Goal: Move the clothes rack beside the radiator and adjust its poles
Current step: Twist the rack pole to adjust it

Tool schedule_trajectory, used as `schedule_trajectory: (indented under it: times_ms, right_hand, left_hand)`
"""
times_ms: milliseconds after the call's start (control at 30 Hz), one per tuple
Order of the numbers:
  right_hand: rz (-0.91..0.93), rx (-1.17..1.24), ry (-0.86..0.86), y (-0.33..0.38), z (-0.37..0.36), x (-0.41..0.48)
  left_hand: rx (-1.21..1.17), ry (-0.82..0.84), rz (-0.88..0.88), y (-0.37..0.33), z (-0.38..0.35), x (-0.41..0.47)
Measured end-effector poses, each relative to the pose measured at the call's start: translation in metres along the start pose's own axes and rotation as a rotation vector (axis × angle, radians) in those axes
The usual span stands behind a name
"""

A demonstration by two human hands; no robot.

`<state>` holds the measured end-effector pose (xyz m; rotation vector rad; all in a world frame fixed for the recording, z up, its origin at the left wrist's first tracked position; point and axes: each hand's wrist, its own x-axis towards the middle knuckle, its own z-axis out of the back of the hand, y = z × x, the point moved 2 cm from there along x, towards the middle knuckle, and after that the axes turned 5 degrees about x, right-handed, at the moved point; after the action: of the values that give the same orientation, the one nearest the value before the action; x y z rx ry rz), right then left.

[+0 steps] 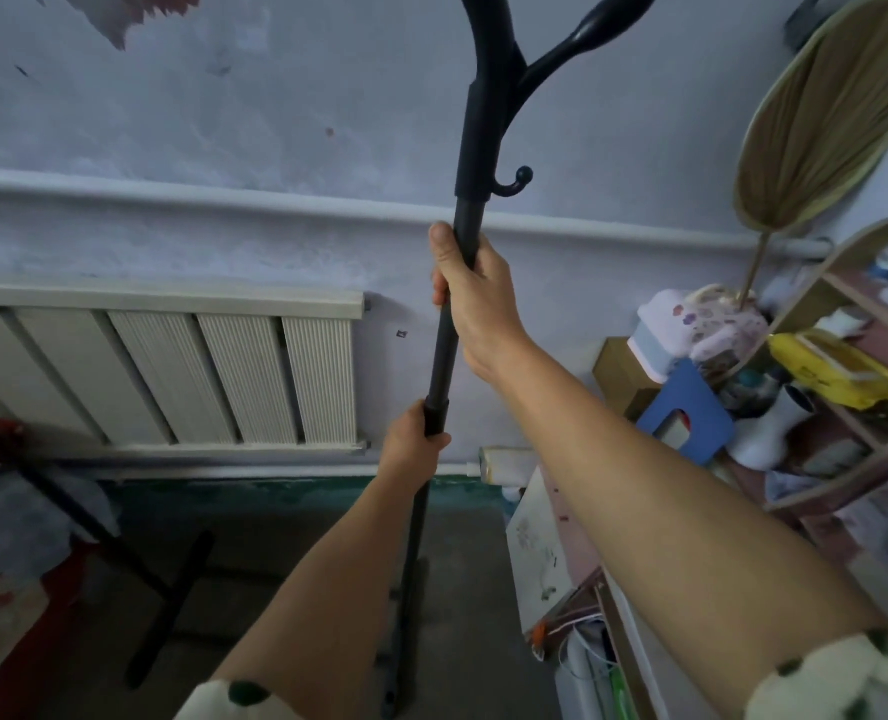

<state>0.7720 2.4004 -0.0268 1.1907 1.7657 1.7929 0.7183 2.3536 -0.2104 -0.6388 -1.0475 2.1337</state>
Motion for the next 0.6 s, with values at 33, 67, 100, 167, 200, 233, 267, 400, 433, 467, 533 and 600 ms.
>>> schedule_trajectory:
  times_ms: [33,67,100,167,200,233,267,400,433,467,533,600]
  right_hand:
    - [-0.001,-0.002,-0.006,-0.001,0.002,0.005]
    - [0.0,0.002,-0.011,-0.002,0.004,0.01]
    - [0.002,0.003,-0.018,-0.003,0.005,0.016]
    - [0.013,-0.005,-0.02,-0.006,0.007,0.026]
    - [0.02,-0.012,-0.016,-0.007,0.006,0.031]
    - [0.025,-0.021,-0.01,-0.009,0.006,0.036]
    - [0.025,-0.029,-0.004,-0.011,0.006,0.04]
    - [0.017,-0.021,0.008,-0.017,0.006,0.055]
    - [0.016,-0.02,0.01,-0.019,0.007,0.06]
    - [0.015,-0.021,0.012,-0.02,0.007,0.063]
    - [0.011,-0.029,0.019,-0.022,0.009,0.075]
    - [0.006,-0.033,0.019,-0.025,0.013,0.085]
  left_hand:
    - [-0.004,0.018,-0.011,-0.002,-0.001,0.006]
    - [-0.007,0.032,-0.02,-0.004,-0.002,0.01]
    - [-0.009,0.044,-0.027,-0.006,-0.003,0.016]
    - [-0.019,0.042,-0.031,-0.011,-0.004,0.025]
    - [-0.022,0.035,-0.03,-0.012,-0.003,0.031]
    - [-0.025,0.029,-0.028,-0.013,-0.002,0.037]
    - [-0.032,0.028,-0.028,-0.013,-0.001,0.041]
    - [-0.037,0.027,-0.03,-0.013,0.001,0.057]
    - [-0.037,0.022,-0.028,-0.014,0.0,0.063]
    - [-0.033,0.019,-0.027,-0.014,0.0,0.065]
    - [-0.021,0.008,-0.021,-0.018,-0.001,0.076]
    - [-0.013,0.008,-0.011,-0.021,-0.003,0.084]
